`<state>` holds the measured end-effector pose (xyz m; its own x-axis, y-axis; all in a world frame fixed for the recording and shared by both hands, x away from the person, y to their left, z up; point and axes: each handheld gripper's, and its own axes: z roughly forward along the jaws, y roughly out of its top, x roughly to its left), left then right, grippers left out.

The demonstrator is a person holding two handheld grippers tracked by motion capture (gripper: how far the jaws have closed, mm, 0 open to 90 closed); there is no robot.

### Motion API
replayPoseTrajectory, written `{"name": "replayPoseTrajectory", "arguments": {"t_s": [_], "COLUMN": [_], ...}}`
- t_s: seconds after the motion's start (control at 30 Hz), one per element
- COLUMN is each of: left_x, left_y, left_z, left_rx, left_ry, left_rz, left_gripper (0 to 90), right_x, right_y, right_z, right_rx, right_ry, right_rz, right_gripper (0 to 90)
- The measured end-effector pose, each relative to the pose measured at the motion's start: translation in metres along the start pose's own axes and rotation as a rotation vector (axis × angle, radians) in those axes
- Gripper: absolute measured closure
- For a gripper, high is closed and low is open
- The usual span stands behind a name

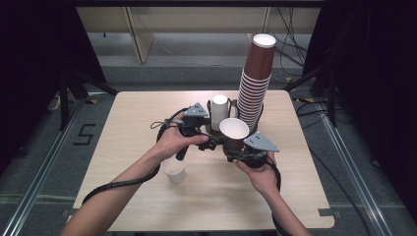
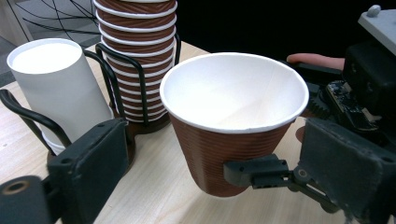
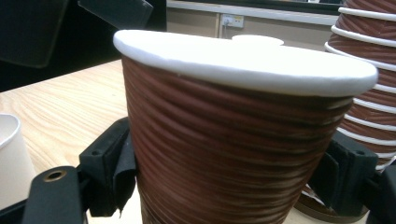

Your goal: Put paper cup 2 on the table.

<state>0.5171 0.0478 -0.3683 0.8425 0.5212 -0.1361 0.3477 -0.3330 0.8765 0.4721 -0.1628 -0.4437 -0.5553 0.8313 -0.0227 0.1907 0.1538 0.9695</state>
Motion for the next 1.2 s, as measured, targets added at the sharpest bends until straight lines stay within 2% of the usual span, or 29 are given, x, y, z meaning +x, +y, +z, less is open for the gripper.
{"name": "replayPoseTrajectory", "arguments": {"t_s": [0.03,0.07,0.1,0.13,0.17,0.2,0.23,0.27,0.33,0.37,0.43,0.47,0.53,0.67,0.7,0.73,0.77,0.9,0.97,1.0,1.07,1.17,1.2], "left_x": [-0.001,-0.002,-0.003,-0.004,-0.004,-0.005,-0.004,-0.005,-0.005,-0.005,-0.006,-0.006,-0.007,-0.008,-0.008,-0.008,-0.008,-0.006,-0.005,-0.005,-0.004,-0.003,-0.003], "left_y": [0.0,0.0,0.001,0.001,0.001,0.001,0.001,0.001,0.001,0.001,0.001,0.001,0.001,0.001,0.001,0.0,0.0,-0.001,-0.001,-0.001,-0.001,0.0,0.0], "left_z": [0.002,0.003,0.004,0.005,0.006,0.007,0.008,0.009,0.011,0.012,0.013,0.015,0.016,0.019,0.02,0.021,0.021,0.024,0.025,0.025,0.026,0.026,0.026], "left_rx": [0.0,0.0,0.003,0.006,0.008,0.008,0.012,0.016,0.019,0.021,0.024,0.02,0.028,0.034,0.038,0.037,0.04,0.048,0.049,0.048,0.044,0.043,0.045], "left_ry": [-0.003,-0.011,-0.004,-0.001,-0.001,0.0,-0.013,-0.005,-0.012,-0.014,-0.012,-0.024,-0.013,-0.016,-0.014,-0.014,-0.01,-0.01,-0.015,-0.018,-0.025,-0.032,-0.029], "left_rz": [0.003,0.003,0.008,0.009,0.008,0.006,0.007,0.007,0.003,0.003,0.004,0.004,0.01,0.015,0.019,0.02,0.017,0.017,0.015,0.015,0.018,0.022,0.023], "left_gripper": [1.8,0.5,0.0,0.0,0.0,0.0,0.0,0.0,0.0,0.0,0.0,0.0,0.0,0.0,0.0,0.0,0.0,0.0,0.0,0.0,0.0,0.0,0.0], "right_x": [0.0,0.002,0.002,0.001,0.002,0.004,0.001,0.005,0.006,0.007,0.007,0.006,0.006,0.008,0.008,0.008,0.011,0.011,0.012,0.013,0.011,0.013,0.013], "right_y": [0.0,0.0,0.0,-0.001,-0.001,-0.002,-0.001,-0.001,-0.002,-0.002,-0.002,-0.001,-0.001,0.0,0.001,0.001,0.001,0.001,0.002,0.002,0.003,0.003,0.003], "right_z": [0.001,-0.001,0.001,0.001,0.002,0.003,0.003,0.003,0.004,0.004,0.006,0.005,0.005,0.006,0.005,0.005,0.005,0.006,0.006,0.005,0.006,0.006,0.006], "right_rx": [-0.009,0.011,0.011,-0.001,0.006,0.009,0.0,0.016,0.01,0.015,-0.001,0.007,0.007,0.0,0.002,0.004,0.018,-0.004,-0.007,-0.001,-0.009,-0.006,-0.004], "right_ry": [-0.002,-0.008,0.002,-0.011,-0.009,0.012,-0.005,0.009,0.0,0.015,0.02,0.005,0.002,0.015,0.005,0.011,0.022,0.01,0.013,0.009,0.011,0.018,0.019], "right_rz": [-0.011,0.009,-0.001,-0.03,-0.021,0.002,-0.051,-0.017,-0.019,-0.01,-0.028,-0.042,-0.053,-0.033,-0.053,-0.044,-0.012,-0.054,-0.054,-0.032,-0.072,-0.054,-0.062], "right_gripper": [19.4,19.4,19.4,19.4,19.4,19.4,19.4,19.4,19.4,19.4,19.4,19.3,19.3,19.3,19.4,19.4,19.4,19.4,19.4,19.3,19.2,19.1,19.0]}}
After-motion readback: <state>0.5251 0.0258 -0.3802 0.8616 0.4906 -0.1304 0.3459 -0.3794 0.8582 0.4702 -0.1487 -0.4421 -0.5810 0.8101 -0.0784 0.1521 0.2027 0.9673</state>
